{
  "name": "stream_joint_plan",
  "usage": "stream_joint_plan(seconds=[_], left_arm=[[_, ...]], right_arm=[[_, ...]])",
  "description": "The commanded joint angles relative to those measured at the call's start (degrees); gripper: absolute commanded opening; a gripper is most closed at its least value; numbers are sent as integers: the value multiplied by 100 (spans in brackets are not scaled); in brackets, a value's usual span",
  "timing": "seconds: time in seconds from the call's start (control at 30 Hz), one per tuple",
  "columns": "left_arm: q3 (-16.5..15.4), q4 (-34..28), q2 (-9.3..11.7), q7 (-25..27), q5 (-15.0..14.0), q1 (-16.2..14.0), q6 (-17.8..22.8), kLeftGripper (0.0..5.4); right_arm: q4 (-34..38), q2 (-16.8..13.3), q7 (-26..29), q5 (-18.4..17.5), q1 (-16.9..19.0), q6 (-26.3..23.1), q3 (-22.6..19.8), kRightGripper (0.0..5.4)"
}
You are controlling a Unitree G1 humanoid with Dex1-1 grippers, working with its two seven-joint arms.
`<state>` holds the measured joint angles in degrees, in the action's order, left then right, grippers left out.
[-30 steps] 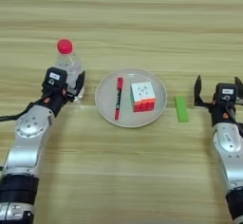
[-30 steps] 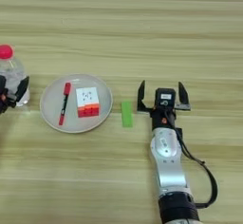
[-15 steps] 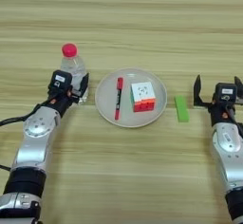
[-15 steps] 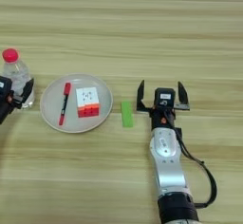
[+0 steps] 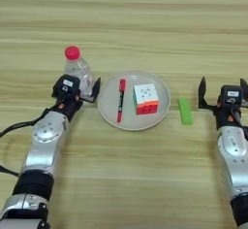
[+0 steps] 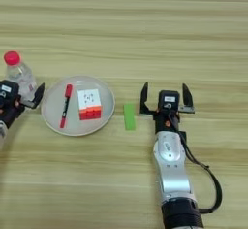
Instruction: Move the objects on the table
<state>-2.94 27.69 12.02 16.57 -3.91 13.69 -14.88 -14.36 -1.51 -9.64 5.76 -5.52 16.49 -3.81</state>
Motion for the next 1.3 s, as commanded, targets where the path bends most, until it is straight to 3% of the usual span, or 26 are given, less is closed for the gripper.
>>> stream_joint_plan(seconds=[0.03, 0.67, 1.3], left_arm=[[43, 44, -43, 37, 24, -53, -95, 518], [-121, 36, -149, -410, 57, -286, -374, 536], [-9, -578, -387, -613, 123, -626, -332, 536]], right_arm=[[76, -4, -27, 38, 53, -123, 6, 540], [335, -69, 88, 16, 217, -205, 19, 540], [1893, -176, 594, 64, 976, -931, 312, 540]])
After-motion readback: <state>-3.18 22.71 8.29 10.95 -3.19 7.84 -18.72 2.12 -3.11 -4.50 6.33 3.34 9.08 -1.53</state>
